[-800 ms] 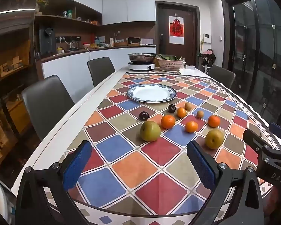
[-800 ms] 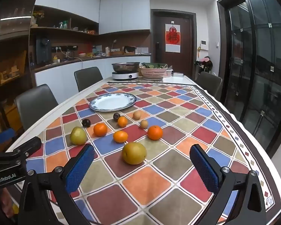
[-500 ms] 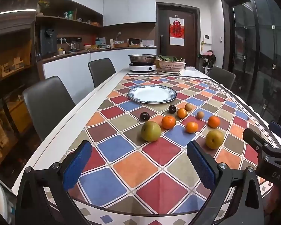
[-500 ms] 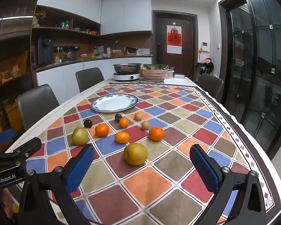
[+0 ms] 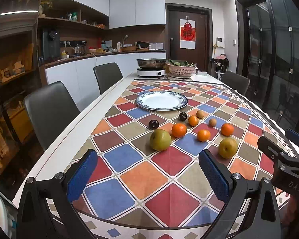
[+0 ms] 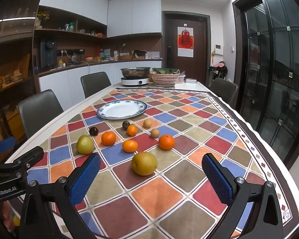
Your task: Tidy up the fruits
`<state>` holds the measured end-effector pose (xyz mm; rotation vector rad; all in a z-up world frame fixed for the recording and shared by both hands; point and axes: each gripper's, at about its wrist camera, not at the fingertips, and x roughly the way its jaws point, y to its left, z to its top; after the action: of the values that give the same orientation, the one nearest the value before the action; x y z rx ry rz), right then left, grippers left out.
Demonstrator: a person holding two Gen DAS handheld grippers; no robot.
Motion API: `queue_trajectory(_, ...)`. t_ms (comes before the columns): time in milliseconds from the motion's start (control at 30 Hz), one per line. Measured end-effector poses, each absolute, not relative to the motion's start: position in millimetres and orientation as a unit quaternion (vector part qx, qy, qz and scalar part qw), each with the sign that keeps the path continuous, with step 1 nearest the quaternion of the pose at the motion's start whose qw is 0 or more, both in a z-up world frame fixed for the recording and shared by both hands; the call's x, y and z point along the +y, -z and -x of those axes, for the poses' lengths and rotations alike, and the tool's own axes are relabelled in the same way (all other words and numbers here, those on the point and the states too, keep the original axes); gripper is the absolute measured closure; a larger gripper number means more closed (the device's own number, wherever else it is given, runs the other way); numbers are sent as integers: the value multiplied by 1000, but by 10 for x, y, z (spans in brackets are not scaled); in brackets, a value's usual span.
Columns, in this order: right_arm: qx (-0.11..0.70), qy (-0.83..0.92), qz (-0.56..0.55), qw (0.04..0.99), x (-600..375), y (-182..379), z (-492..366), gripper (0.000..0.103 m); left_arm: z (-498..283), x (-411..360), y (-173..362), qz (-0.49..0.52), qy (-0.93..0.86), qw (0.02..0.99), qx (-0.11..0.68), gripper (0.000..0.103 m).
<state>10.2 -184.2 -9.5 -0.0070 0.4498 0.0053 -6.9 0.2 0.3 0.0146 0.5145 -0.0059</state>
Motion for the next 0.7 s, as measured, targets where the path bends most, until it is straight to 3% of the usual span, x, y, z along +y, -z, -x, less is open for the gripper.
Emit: queue_trajectory(700,224,-3,3,975,-1835,99,-109,1,45,9,-9,-9,1,966,257,0)
